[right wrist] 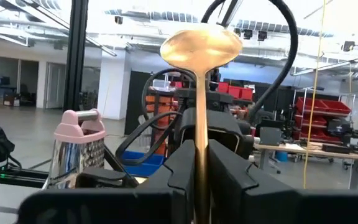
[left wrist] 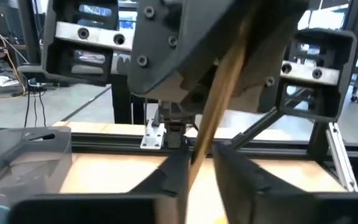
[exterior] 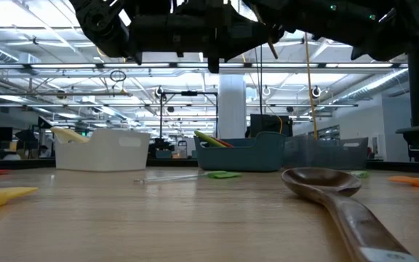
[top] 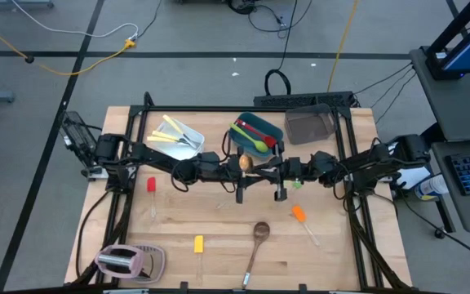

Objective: Pick & Place Kitchen Items
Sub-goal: Put the gold serving spoon into the blue bin

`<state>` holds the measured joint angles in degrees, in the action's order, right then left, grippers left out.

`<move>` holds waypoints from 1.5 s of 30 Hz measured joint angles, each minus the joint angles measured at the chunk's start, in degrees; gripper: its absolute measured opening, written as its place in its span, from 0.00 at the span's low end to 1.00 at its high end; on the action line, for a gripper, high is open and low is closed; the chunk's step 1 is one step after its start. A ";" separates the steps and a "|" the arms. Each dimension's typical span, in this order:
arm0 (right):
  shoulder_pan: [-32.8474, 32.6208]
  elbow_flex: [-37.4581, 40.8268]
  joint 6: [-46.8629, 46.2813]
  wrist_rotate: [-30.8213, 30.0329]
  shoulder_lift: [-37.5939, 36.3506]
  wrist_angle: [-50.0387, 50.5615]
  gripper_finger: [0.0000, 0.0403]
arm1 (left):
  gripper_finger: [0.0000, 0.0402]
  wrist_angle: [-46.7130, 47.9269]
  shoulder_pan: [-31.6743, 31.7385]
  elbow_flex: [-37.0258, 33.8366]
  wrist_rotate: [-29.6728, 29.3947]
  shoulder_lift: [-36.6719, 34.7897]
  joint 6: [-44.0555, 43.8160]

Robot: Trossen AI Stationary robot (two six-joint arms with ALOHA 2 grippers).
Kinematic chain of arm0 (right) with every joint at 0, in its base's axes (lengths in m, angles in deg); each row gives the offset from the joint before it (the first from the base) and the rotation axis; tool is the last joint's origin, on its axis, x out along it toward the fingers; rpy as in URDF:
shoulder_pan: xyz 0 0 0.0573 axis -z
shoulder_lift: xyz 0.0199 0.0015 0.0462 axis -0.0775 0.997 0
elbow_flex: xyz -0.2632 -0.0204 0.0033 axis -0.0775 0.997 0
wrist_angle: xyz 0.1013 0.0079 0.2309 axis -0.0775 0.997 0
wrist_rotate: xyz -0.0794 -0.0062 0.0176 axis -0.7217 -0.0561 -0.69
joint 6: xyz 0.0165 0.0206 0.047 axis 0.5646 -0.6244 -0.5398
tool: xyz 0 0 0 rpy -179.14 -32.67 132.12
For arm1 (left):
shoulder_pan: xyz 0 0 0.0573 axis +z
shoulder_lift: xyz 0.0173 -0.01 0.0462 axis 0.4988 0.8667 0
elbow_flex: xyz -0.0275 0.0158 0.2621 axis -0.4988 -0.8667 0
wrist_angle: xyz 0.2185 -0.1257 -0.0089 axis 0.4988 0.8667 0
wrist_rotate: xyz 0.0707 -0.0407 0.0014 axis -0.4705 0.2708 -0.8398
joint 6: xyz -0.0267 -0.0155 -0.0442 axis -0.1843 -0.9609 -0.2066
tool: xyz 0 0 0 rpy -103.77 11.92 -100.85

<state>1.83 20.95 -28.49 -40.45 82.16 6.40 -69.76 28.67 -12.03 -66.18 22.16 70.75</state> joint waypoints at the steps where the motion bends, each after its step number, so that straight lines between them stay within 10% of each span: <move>1: -0.01 0.00 0.01 -0.02 0.02 0.20 0.10 | 0.12 0.13 0.00 0.00 0.01 0.00 0.26; 21: -0.13 11.23 -5.44 -3.10 -11.12 4.80 0.20 | 0.02 11.36 0.08 -0.04 -0.70 -1.10 2.70; 29: -0.13 22.19 -14.94 -4.40 -19.77 4.96 0.23 | 0.01 38.70 1.87 2.85 -10.56 -11.21 6.26; 35: -0.12 23.89 -16.92 -6.22 -20.77 5.19 0.22 | 0.01 75.66 6.22 20.32 -12.47 -10.95 7.19; 45: -0.21 24.06 -19.85 -7.28 -19.83 7.87 0.20 | 0.01 93.90 12.91 36.46 -22.13 -0.05 30.43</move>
<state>1.62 45.01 -48.34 -47.73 62.33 14.27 24.14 41.58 24.43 -88.31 22.12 101.18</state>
